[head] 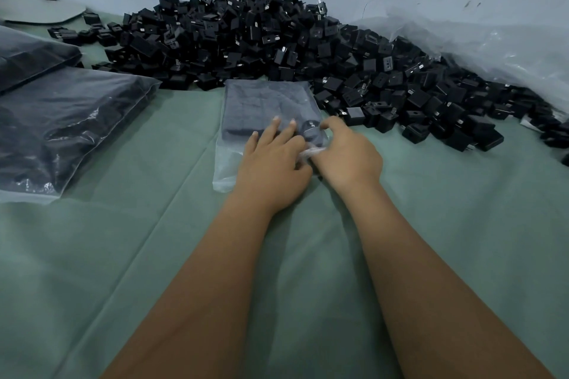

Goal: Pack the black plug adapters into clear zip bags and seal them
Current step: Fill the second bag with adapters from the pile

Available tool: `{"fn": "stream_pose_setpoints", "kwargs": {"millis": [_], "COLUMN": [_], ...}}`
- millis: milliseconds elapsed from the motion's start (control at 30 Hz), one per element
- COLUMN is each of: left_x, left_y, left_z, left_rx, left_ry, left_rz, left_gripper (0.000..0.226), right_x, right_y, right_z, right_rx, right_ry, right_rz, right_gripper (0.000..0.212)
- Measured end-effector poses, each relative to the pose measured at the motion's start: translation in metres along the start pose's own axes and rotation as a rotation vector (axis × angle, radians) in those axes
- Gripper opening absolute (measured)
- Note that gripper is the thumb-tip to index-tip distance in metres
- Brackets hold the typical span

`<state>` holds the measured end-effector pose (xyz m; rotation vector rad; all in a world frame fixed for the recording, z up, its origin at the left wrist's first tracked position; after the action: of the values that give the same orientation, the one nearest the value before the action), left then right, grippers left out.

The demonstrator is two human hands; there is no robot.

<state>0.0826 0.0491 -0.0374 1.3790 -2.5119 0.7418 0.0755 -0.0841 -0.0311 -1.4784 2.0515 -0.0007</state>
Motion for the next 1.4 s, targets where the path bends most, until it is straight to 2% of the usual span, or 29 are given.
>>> {"fn": "stream_pose_setpoints", "kwargs": {"millis": [67,200,467,700,867,1067,1233,1400], "left_x": [-0.0022,-0.0019,-0.0011,-0.0017,-0.0001,0.0002,0.0008,0.0015], "left_y": [-0.0016,-0.0013,-0.0009,-0.0009,-0.0013,-0.0012,-0.0007,-0.001], "left_z": [0.0054,0.0071,0.0079,0.0069,0.0083,0.009,0.0079,0.0069], "left_rx": [-0.064,-0.064,-0.029,-0.015,-0.011,-0.013,0.002,-0.007], "left_ry": [-0.002,-0.017,-0.02,-0.03,-0.035,-0.041,-0.025,-0.037], "left_rz": [-0.017,-0.018,-0.021,-0.019,-0.014,-0.01,0.001,0.001], "left_gripper": [0.009,0.004,0.005,0.006,0.007,0.005,0.006,0.004], "right_x": [-0.0006,-0.0016,0.0004,0.0051,0.0039,0.001,0.0069,0.0034], "right_y": [-0.0017,-0.0054,-0.005,-0.0045,-0.0075,-0.0079,-0.0038,-0.0074], "right_z": [0.0017,0.0032,0.003,0.0007,0.0026,0.0035,0.0,0.0035], "right_rx": [-0.034,-0.089,0.02,0.01,0.024,0.035,0.122,0.09], "right_ry": [0.025,0.125,0.15,0.098,0.129,0.149,0.098,0.139], "right_rz": [-0.026,-0.05,0.009,0.002,0.041,0.074,0.097,0.092], "right_gripper": [0.05,0.055,0.041,0.038,0.026,0.026,0.023,0.019]}}
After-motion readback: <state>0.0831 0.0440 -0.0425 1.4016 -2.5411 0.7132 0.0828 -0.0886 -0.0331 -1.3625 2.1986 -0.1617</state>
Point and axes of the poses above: each hand's wrist, its own y-axis away from the middle knuckle, its own z-axis out of the palm, x = y × z, the point moved 5 cm from there along -y, towards the middle knuckle, and after that the axes turned 2 degrees about x, right-handed, at the moved point
